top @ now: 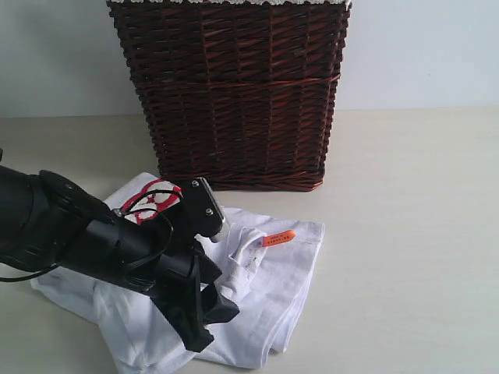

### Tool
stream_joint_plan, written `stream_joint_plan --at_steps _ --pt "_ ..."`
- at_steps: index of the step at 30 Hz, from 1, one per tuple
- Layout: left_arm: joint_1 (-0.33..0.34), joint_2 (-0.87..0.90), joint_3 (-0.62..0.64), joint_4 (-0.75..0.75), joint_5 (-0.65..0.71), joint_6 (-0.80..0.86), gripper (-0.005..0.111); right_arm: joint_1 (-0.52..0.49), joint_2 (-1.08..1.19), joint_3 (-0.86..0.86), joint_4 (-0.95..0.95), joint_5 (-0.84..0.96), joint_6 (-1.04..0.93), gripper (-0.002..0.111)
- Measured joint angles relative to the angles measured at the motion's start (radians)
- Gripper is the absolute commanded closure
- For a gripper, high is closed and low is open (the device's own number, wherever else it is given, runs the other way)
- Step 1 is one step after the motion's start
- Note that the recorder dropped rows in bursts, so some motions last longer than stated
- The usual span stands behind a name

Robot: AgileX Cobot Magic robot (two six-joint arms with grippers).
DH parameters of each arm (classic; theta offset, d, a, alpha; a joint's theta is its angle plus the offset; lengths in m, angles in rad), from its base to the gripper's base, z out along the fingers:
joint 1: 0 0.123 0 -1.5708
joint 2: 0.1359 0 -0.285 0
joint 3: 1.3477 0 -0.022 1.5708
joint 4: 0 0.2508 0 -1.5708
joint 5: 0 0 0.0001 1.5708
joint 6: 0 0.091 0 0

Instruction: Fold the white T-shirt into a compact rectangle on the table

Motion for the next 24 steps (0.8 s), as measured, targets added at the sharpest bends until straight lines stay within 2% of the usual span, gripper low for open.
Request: stream_joint_plan --at_steps 2,5,6,8,9,18,24 --pt "0.000 0.000 -0.008 0.000 -0.013 0.002 0.054 0.000 0.000 0.000 0.000 0.000 0.000 0.108" --pt "0.000 0.022 -0.014 0.000 -0.018 0.004 0.076 0.000 0.000 0.000 0.000 0.000 0.000 0.108" --pt "0.000 0.043 -0.015 -0.002 -0.022 0.008 0.079 0.000 0.000 0.000 0.000 0.000 0.000 0.108" --pt "0.000 0.055 -0.017 -0.002 -0.024 0.008 0.100 0.000 0.000 0.000 0.000 0.000 0.000 0.108" --pt "0.000 0.055 -0.017 -0.002 -0.026 0.008 0.106 0.000 0.000 0.000 0.000 0.000 0.000 0.108" --pt "0.000 0.055 -0.023 -0.006 -0.030 0.012 0.107 0.000 0.000 0.000 0.000 0.000 0.000 0.108" --pt "0.000 0.012 -0.099 -0.008 -0.026 -0.013 0.107 0.000 0.000 0.000 0.000 0.000 0.000 0.108"
